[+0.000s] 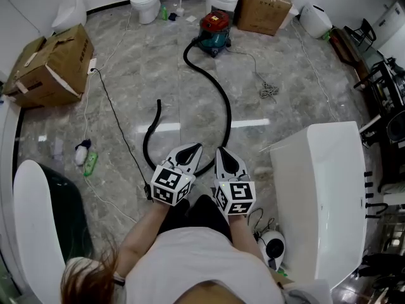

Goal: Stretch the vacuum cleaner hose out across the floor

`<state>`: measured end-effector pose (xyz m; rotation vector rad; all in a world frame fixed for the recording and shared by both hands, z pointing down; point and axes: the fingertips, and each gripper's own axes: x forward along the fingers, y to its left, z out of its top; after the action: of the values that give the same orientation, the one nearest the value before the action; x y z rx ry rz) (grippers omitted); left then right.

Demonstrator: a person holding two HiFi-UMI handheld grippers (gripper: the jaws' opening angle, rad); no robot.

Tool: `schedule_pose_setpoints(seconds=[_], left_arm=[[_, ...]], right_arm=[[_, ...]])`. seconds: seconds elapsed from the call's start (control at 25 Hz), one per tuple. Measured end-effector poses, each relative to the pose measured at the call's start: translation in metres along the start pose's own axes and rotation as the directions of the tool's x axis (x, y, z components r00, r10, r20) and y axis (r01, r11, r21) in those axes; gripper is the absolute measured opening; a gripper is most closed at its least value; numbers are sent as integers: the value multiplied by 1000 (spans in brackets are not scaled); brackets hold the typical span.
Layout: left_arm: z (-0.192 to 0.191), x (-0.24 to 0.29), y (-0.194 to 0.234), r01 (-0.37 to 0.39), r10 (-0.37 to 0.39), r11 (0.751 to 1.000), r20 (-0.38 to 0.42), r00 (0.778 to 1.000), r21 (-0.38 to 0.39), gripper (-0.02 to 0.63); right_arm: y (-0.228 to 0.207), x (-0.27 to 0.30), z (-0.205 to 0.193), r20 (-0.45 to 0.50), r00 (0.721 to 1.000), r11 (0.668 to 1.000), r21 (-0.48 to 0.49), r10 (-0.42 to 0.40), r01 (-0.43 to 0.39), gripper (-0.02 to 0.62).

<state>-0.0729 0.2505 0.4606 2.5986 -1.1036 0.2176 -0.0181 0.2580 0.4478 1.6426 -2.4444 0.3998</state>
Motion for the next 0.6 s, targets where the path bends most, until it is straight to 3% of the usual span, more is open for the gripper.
schedule_pose_setpoints(seconds=[0.28, 0.6], left_arm=[[-8, -1, 3, -15, 15, 1000, -19, 1000, -2, 9], [-12, 0, 7, -27, 27, 1000, -27, 999, -3, 9]], right_arm=[[15, 6, -3, -18, 999, 997, -55, 44, -44, 15], [12, 8, -6, -24, 999, 998, -40, 46, -47, 15]])
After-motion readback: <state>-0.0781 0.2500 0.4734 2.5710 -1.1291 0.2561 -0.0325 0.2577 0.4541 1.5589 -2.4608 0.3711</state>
